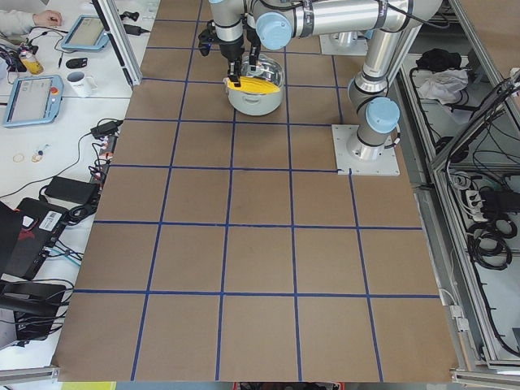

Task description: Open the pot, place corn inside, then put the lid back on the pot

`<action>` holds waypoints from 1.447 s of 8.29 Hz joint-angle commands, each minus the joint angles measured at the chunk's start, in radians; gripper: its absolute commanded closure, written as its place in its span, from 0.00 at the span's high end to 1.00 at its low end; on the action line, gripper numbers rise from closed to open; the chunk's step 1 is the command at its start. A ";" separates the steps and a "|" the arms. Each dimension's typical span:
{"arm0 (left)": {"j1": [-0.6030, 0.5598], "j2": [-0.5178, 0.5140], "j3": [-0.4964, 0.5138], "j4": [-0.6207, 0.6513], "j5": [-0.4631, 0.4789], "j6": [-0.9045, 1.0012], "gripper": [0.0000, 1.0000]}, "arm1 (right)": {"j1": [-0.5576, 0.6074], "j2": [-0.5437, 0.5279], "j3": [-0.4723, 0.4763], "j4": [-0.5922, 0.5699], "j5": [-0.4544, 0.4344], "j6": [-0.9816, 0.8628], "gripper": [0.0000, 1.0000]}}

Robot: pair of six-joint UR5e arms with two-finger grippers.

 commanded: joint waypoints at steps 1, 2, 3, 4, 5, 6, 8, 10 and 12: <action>0.000 -0.003 -0.001 0.000 -0.001 0.000 0.00 | 0.000 -0.002 -0.001 0.001 0.002 0.001 0.24; 0.000 -0.003 0.000 0.000 -0.001 0.000 0.00 | -0.002 -0.008 -0.011 0.003 0.002 0.000 0.22; 0.000 -0.005 0.000 0.002 -0.001 0.000 0.00 | -0.005 -0.018 -0.017 0.004 0.002 -0.002 0.22; 0.000 -0.005 0.000 0.002 -0.001 0.000 0.00 | -0.017 -0.043 -0.017 0.020 -0.002 -0.017 0.22; 0.000 -0.005 0.000 0.003 0.001 -0.002 0.00 | -0.029 -0.076 -0.017 0.058 -0.002 -0.031 0.22; 0.000 -0.005 0.000 0.003 0.004 -0.006 0.00 | -0.055 -0.110 -0.017 0.090 -0.006 -0.066 0.22; -0.012 -0.009 -0.001 -0.001 -0.005 -0.017 0.00 | -0.168 -0.213 -0.017 0.208 -0.002 -0.211 0.21; -0.105 -0.023 0.002 0.011 -0.014 -0.084 0.00 | -0.288 -0.326 -0.017 0.347 -0.002 -0.360 0.21; -0.225 -0.028 -0.001 0.016 -0.034 -0.149 0.00 | -0.360 -0.377 -0.017 0.421 0.026 -0.439 0.21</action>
